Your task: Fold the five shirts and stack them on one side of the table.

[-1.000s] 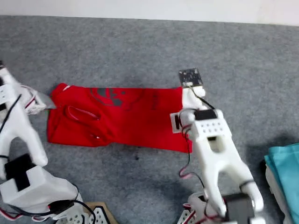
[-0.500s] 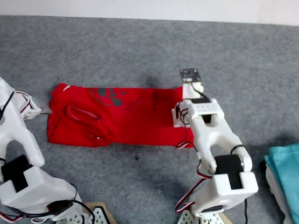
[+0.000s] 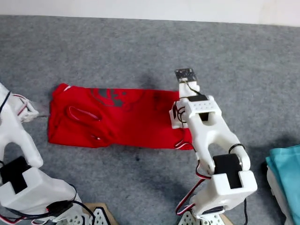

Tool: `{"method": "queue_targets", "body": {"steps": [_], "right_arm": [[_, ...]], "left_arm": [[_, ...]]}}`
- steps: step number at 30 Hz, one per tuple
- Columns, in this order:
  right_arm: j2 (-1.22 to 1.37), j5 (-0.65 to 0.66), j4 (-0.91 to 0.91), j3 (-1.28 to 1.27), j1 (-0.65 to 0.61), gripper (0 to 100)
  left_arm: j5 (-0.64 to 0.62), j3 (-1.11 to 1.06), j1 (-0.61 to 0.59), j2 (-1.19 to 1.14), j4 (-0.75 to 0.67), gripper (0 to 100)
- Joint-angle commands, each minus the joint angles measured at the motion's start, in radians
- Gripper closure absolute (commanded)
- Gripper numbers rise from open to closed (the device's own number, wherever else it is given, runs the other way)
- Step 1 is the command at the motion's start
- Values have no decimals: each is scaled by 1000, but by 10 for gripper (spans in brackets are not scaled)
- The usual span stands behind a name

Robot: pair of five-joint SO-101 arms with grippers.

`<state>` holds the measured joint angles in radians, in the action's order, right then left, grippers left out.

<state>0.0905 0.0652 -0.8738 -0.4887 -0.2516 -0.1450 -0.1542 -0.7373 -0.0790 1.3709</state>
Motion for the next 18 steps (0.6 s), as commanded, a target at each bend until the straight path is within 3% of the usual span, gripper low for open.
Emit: {"method": "queue_targets", "body": {"steps": [1,7,18], "right_arm": [[-128,12,-28,35,-18,992],[-263,12,-53,47,-183,992],[-269,17,-30,271,-498,992]], "left_arm": [[3,127,-74,50,-2,681],[3,166,-131,50,-3,683],[3,157,-199,42,-3,683]]}}
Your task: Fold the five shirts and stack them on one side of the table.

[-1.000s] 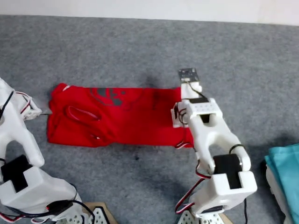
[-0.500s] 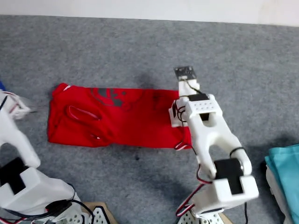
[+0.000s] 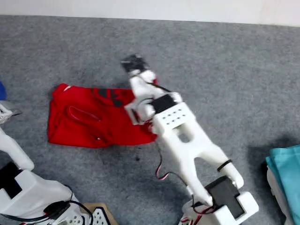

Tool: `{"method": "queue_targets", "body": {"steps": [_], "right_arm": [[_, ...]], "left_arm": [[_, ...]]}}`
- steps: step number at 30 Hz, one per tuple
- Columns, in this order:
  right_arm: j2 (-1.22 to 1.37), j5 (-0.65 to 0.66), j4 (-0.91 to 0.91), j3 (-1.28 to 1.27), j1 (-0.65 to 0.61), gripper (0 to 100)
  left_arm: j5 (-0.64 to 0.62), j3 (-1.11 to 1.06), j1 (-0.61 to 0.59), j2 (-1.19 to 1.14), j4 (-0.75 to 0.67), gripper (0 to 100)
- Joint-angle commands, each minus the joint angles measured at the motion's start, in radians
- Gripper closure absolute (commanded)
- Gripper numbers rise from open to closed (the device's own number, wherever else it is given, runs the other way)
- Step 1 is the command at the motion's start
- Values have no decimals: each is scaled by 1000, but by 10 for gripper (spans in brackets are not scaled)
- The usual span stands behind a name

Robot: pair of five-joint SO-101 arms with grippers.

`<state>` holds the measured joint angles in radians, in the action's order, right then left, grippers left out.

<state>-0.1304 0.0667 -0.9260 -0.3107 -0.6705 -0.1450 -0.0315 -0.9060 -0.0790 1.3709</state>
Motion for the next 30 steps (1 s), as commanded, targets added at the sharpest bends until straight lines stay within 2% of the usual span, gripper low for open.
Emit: {"method": "queue_targets", "body": {"steps": [1,5,17,24,26,30], "right_arm": [[-38,17,45,107,-101,992],[61,18,124,193,-168,992],[466,80,124,662,-346,992],[673,81,125,820,-390,988],[714,81,120,863,-390,934],[725,81,-2,947,-390,742]], "left_arm": [[3,35,-35,41,-3,683],[3,35,-50,41,-3,684],[3,-2,-73,41,-11,681],[3,-88,-74,41,-115,681],[3,-108,-73,41,-135,681],[3,-124,-73,39,-158,681]]}}
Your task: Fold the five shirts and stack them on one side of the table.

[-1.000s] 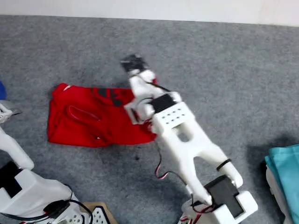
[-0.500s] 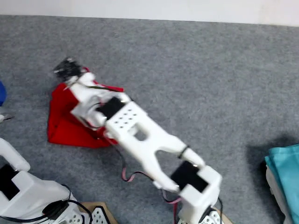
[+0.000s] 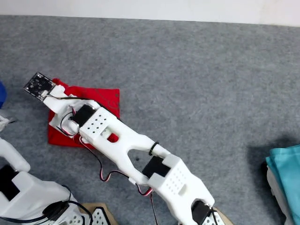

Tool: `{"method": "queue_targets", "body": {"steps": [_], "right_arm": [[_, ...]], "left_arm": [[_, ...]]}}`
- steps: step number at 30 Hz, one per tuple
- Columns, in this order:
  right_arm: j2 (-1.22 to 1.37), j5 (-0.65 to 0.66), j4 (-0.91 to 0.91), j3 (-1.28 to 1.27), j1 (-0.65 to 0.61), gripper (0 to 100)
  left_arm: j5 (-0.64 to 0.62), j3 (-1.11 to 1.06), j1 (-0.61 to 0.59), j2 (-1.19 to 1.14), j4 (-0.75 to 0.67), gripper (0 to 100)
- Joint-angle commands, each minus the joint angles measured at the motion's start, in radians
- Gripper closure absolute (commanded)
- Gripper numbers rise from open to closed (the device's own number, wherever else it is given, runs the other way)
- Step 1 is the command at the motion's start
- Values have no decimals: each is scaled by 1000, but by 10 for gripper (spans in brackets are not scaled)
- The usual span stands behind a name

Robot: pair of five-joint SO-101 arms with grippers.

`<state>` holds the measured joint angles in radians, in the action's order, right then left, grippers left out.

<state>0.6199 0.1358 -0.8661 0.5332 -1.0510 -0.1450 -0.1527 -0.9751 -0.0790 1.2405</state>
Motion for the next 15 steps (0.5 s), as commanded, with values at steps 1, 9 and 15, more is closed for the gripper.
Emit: {"method": "queue_targets", "body": {"steps": [1,9,15], "right_arm": [[-31,14,-97,133,-10,712],[-191,164,-522,552,58,702],[-280,161,-863,788,200,786]], "left_arm": [[3,-2,-4,39,-28,681],[3,-1,-1,41,-21,681],[2,5,104,50,-18,682]]}}
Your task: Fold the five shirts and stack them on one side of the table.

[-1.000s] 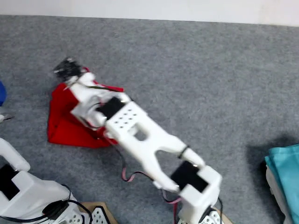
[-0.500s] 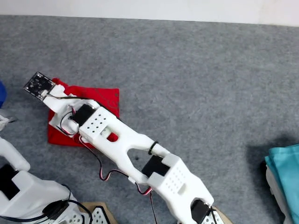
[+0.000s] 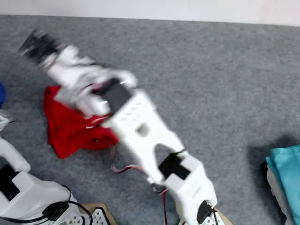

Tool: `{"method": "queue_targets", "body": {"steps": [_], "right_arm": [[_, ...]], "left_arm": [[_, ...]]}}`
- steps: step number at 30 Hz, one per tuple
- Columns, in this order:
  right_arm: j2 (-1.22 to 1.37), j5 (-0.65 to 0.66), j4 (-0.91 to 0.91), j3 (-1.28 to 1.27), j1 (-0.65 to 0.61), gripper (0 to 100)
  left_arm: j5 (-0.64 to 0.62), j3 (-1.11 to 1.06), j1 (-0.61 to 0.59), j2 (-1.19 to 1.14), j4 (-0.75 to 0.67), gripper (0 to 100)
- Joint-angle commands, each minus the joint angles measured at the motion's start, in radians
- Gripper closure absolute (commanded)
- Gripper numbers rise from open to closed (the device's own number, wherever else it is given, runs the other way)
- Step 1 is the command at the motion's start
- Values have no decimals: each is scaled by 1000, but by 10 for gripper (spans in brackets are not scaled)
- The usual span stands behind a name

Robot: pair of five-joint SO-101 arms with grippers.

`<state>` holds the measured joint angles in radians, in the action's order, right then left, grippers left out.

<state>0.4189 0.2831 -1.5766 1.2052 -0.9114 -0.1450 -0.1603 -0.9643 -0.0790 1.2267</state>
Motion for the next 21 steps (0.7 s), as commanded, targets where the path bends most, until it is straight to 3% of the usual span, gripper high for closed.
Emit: {"method": "queue_targets", "body": {"steps": [1,4,8,12,16,21], "right_arm": [[-81,14,-191,128,70,837],[-111,-40,-191,73,130,998],[-200,-132,-191,-117,171,994],[-315,-129,-154,-532,117,991],[-392,-127,157,-917,50,991],[-348,-127,680,-1237,47,991]], "left_arm": [[2,15,127,50,6,683],[2,58,239,51,61,684],[3,159,374,51,201,684],[3,180,450,51,275,684],[3,180,443,50,278,684],[-21,180,303,41,275,684]]}}
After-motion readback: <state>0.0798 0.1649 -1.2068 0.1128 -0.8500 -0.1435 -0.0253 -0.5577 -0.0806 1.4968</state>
